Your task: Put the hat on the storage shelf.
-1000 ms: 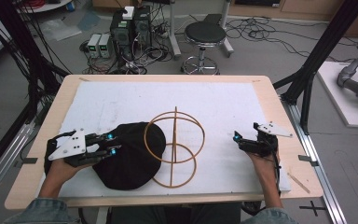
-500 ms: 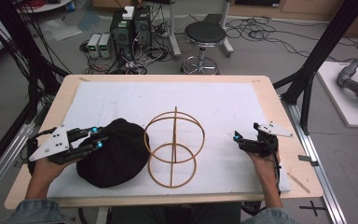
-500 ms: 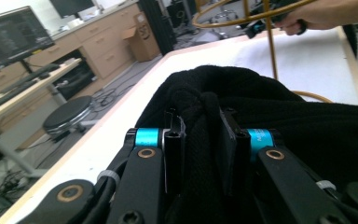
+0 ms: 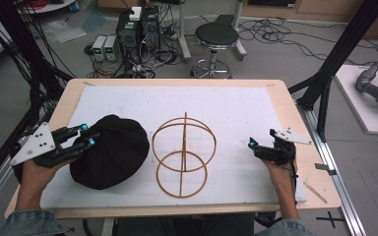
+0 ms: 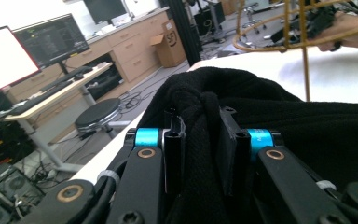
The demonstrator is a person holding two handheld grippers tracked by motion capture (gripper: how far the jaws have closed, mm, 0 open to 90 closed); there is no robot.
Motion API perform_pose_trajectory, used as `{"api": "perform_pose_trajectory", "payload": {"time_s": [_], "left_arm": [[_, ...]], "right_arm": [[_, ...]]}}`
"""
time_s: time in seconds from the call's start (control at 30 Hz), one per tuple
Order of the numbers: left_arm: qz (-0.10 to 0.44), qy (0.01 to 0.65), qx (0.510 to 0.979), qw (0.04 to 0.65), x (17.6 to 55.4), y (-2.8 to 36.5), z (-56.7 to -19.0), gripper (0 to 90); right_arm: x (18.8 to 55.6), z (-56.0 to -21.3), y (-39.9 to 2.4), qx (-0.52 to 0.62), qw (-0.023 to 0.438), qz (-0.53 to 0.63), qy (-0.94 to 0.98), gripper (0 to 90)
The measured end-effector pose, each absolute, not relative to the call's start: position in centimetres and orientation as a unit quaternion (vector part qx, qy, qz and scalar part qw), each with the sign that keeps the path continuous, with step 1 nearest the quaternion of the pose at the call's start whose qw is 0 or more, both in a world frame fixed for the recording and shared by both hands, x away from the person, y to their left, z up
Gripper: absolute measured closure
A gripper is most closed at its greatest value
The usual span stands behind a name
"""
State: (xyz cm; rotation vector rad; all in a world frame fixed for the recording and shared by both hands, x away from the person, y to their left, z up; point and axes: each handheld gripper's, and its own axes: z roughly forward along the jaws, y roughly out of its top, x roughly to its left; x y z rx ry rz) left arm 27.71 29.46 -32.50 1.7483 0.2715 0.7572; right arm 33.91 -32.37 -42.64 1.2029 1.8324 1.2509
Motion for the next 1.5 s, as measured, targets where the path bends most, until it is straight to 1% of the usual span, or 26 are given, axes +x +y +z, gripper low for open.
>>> {"api": "perform_pose_trajectory", "payload": {"time_s": [0.13, 0.4, 0.77, 0.97, 1.3, 1.5], "left_arm": [[0.338, 0.117, 0.742, 0.567, 27.8, 29.7, -30.6, 74.5], [0.351, 0.137, 0.714, 0.590, 28.3, 29.8, -27.6, 74.5], [0.354, 0.134, 0.700, 0.606, 29.3, 28.1, -24.6, 74.4], [0.352, 0.129, 0.685, 0.625, 29.5, 26.9, -23.1, 74.4], [0.321, 0.111, 0.661, 0.669, 29.9, 24.8, -21.5, 74.4], [0.301, 0.096, 0.654, 0.687, 30.3, 23.3, -20.8, 74.4]], "right_arm": [[34.0, -42.7, -32.4, 0.453, 0.305, 0.470, 0.693, 11.6], [34.1, -42.7, -32.4, 0.450, 0.306, 0.470, 0.695, 11.5], [34.1, -42.7, -32.4, 0.450, 0.305, 0.471, 0.695, 11.6], [34.1, -42.7, -32.4, 0.453, 0.301, 0.470, 0.695, 11.5], [34.1, -42.8, -32.4, 0.452, 0.302, 0.470, 0.696, 11.6], [34.2, -42.8, -32.4, 0.450, 0.303, 0.469, 0.697, 11.5]]}}
